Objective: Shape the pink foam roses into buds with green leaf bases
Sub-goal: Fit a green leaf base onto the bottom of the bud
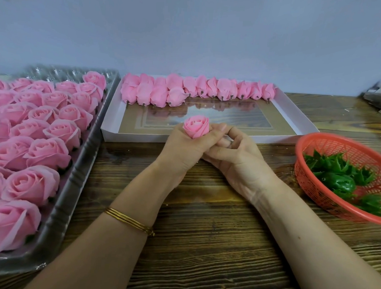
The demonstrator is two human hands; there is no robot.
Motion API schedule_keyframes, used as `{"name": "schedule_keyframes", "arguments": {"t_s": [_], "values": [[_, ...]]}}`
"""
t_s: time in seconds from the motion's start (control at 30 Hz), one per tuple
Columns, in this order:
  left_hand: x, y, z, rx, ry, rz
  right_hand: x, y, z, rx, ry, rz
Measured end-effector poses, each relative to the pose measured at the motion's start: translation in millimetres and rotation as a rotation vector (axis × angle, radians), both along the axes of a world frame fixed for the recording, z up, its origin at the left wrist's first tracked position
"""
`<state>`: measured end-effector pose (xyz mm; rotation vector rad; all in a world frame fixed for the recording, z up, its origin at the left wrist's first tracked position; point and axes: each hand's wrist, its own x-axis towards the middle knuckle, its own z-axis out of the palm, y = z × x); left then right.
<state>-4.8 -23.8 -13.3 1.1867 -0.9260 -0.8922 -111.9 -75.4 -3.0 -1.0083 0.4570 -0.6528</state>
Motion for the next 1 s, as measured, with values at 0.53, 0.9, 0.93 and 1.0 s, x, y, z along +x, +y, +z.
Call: {"name": "schedule_keyframes", "arguments": {"t_s": [0.53, 0.9, 0.93, 1.0], "values": [[-4.4, -3.7, -7.7, 0.05, -0.412, 0.254, -4.7, -6.3, 3.9, -0.145, -0.003, -0.254], [-4.9, -2.1, -6.5, 0.167, -0.465, 0.164, -3.2, -2.6, 2.7, -0.189, -0.114, -0.022], [-4.9, -1.9, -6.4, 0.171, -0.479, 0.161, -3.0, -2.0, 2.2, -0.209, -0.107, -0.016], [-6.0, -1.3, -5.5, 0.174, -0.502, 0.164, -2.5, -1.5, 0.2, -0.245, -0.08, -0.024]]}}
